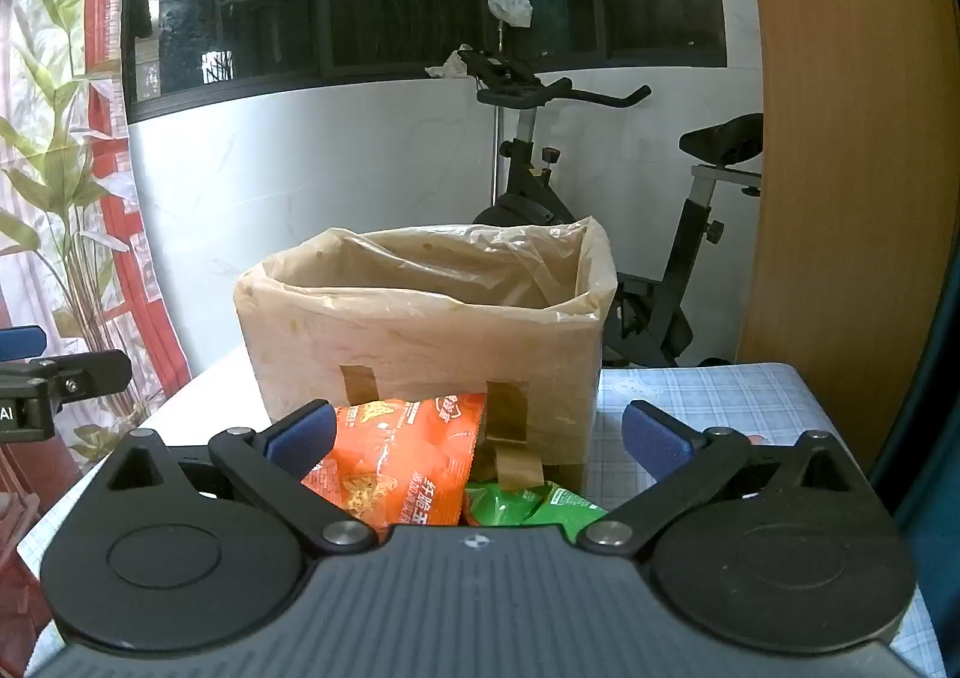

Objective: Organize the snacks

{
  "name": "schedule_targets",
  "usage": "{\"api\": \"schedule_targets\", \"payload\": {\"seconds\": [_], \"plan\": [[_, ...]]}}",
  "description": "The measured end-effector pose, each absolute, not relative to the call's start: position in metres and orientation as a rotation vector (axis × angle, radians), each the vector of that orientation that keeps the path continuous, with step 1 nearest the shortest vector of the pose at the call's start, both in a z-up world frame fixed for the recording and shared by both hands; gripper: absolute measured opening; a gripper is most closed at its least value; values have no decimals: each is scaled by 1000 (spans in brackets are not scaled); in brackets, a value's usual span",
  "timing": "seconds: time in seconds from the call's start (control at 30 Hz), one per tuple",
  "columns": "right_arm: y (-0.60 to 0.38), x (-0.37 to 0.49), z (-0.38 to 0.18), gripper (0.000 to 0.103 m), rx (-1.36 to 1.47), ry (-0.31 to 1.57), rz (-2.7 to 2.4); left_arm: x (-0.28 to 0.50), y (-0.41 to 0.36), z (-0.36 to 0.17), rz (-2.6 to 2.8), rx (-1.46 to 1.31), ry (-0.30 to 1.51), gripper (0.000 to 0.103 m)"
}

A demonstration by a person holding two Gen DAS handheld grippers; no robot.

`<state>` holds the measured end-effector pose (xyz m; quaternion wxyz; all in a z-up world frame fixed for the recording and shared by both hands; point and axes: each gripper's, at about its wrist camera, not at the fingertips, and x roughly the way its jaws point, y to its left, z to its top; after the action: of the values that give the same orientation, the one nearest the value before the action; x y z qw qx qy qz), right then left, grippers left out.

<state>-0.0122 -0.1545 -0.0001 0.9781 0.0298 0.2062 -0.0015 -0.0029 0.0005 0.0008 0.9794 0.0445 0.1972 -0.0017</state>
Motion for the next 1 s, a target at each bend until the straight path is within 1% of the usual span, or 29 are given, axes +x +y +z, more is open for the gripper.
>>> {"api": "schedule_targets", "payload": {"seconds": [1.0], "plan": [[-156,-13,-7,103,63,411,-1,-3,3,-6,-24,70,396,102]]}}
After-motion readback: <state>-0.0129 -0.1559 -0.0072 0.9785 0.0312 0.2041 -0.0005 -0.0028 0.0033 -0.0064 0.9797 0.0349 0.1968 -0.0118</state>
